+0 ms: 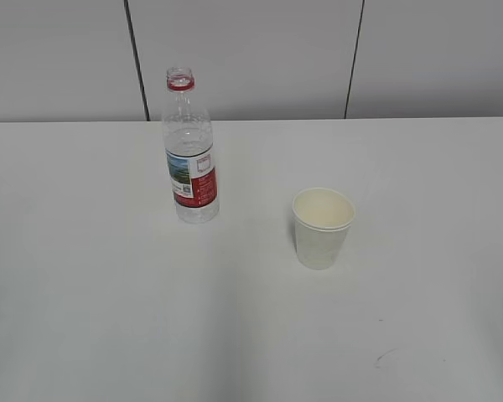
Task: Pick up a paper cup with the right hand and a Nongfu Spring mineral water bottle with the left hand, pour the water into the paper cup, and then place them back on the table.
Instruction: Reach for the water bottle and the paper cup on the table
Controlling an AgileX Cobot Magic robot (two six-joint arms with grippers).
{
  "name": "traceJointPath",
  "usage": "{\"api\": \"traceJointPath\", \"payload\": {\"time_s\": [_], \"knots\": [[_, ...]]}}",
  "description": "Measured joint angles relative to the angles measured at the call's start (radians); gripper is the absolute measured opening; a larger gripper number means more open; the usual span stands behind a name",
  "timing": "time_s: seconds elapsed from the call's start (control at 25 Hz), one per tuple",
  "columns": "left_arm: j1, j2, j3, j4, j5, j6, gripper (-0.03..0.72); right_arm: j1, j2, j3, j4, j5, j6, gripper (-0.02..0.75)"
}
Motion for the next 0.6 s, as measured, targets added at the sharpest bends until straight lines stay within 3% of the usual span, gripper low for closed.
{"api": "traceJointPath", "payload": {"time_s": [0.36,0.52,0.6], "knots": [[0.000,0.000,-0.006,-0.017,-0.012,0.000,0.402,0.000,0.000,-0.011,0.000,-0.025,-0.018,0.577],[0.000,0.012,-0.064,-0.095,-0.266,0.032,0.407,0.000,0.057,-0.083,0.015,-0.198,-0.100,0.577],[0.000,0.062,-0.065,-0.082,-0.431,0.065,0.407,0.000,0.134,-0.100,0.031,-0.370,-0.120,0.577]]}}
